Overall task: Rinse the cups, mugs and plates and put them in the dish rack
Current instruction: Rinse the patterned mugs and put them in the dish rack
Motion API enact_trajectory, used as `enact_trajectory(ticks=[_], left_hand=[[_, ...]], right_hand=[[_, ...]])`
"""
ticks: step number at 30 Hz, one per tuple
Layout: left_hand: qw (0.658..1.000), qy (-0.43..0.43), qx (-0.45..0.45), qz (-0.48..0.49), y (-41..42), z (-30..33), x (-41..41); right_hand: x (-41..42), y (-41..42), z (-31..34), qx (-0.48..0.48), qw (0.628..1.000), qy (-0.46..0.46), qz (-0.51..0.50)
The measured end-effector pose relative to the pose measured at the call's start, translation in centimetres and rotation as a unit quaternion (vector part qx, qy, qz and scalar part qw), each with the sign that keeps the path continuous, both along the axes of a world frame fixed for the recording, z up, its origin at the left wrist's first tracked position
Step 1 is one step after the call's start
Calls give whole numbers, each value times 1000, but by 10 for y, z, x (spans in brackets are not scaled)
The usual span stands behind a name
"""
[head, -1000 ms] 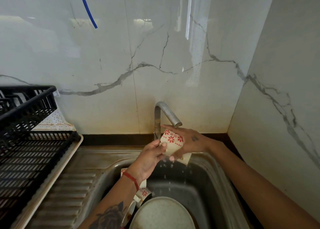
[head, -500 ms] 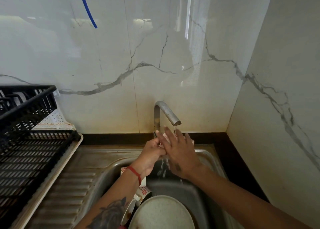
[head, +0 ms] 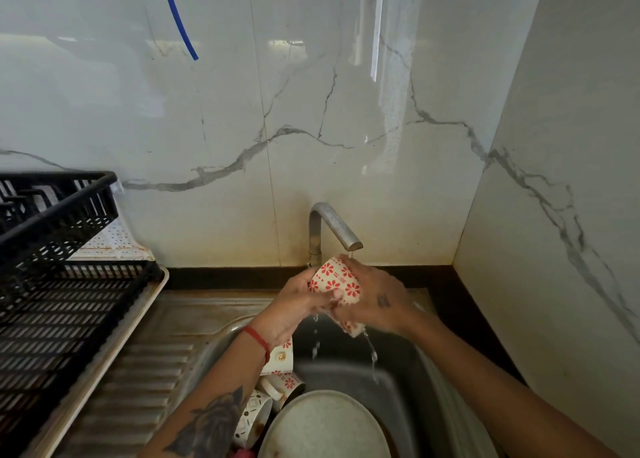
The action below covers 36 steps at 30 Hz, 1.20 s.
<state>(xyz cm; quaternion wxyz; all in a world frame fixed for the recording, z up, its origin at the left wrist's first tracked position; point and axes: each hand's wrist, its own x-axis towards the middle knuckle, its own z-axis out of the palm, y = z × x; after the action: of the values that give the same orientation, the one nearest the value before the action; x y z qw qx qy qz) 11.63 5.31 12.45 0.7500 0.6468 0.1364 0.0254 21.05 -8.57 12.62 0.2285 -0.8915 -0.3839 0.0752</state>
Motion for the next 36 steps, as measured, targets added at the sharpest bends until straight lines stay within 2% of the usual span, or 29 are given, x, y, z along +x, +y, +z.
enact_trajectory(ticks=[3,6,8,10,12,14,16,17,19,22,23,25,27,30,32,34,36], left_hand=[[1000,6,24,12,0,1,3],[999,5,21,33,-3,-7,1],[999,-5,-24,44,-7,-13,-2],[997,-28,-55,45,-7,-17,-3],[995,-41,-82,35,-3,-18,-5],[993,-45,-103,22,1,-20,-6],[994,-36,-99,6,5,-21,-8],[997,-28,-74,-4,7,-19,-10],[999,-4,15,-33,11,-14,-10],[996,11,80,-47,7,-8,-4],[995,11,87,-39,5,-7,-2],[996,10,85,-26,0,-10,0],[997,8,67,-22,0,-15,-2],[999,-5,25,-22,3,-20,-4],[1000,-14,7,-27,3,-20,-5],[999,-23,-5,-25,3,-21,-6],[999,-33,-29,-16,2,-22,-7]], right_hand=[[-26,2,-18,35,996,-82,-11],[-31,7,-29,9,971,-222,93],[-27,11,-25,-18,963,-228,139],[-14,11,-14,-10,975,-160,155],[2,4,2,26,990,-3,136],[11,-2,12,67,979,156,111],[10,-3,15,67,973,192,112],[8,-3,13,55,979,166,105],[0,-2,4,9,996,51,71],[-19,3,-17,-60,981,-175,57],[-24,6,-23,-63,972,-216,63],[-26,10,-27,-59,965,-237,95],[-17,10,-22,-53,968,-197,145],[-1,3,-6,2,986,-35,161],[6,-1,0,36,987,38,149],[12,-4,3,75,977,153,130],[17,-8,3,115,946,285,101]])
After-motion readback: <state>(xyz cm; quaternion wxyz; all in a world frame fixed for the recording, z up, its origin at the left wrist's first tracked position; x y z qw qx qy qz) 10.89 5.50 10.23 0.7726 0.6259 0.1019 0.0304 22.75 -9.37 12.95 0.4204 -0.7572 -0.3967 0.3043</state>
